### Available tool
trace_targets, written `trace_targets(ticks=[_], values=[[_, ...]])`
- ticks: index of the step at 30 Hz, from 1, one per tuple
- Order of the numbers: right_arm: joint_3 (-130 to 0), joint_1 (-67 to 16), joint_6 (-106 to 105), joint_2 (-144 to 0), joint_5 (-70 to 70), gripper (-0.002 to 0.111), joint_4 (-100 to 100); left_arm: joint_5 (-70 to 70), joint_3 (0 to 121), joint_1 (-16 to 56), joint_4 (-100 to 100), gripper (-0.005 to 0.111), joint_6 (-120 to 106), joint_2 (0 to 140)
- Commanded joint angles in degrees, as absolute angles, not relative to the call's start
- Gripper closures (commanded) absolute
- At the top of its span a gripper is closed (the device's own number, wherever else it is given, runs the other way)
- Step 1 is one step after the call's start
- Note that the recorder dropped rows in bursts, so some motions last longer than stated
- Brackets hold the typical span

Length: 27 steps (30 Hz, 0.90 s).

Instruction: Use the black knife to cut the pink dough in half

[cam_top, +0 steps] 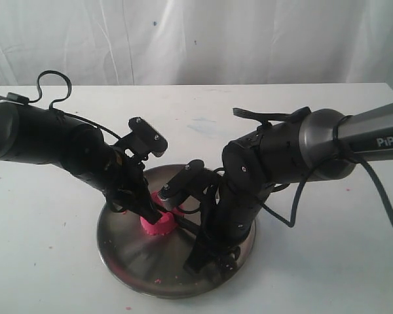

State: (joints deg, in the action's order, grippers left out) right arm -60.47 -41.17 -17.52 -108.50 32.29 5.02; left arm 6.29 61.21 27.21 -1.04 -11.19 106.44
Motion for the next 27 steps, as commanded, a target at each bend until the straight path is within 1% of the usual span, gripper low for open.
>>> trace_targets(ticks=[1, 15, 21, 27], values=[[-60.56, -41.13, -17.93, -110.07, 30.32, 0.108, 5.79, 9.07, 60.76, 27.36, -0.55, 0.107, -11.3, 107.42], [-60.56, -41.13, -17.89, -110.52, 30.46, 0.108, 5.57, 8.57, 60.76, 27.36, -0.55, 0.107, -11.3, 106.39], [-60.66, -41.13, -17.89, -109.23, 30.46, 0.108, 5.41, 8.7, 60.76, 27.36, -0.55, 0.107, -11.73, 101.12], [-60.66, -41.13, -17.89, -109.14, 30.46, 0.108, 5.34, 11.77, 60.76, 27.36, -0.55, 0.107, -11.73, 95.05]])
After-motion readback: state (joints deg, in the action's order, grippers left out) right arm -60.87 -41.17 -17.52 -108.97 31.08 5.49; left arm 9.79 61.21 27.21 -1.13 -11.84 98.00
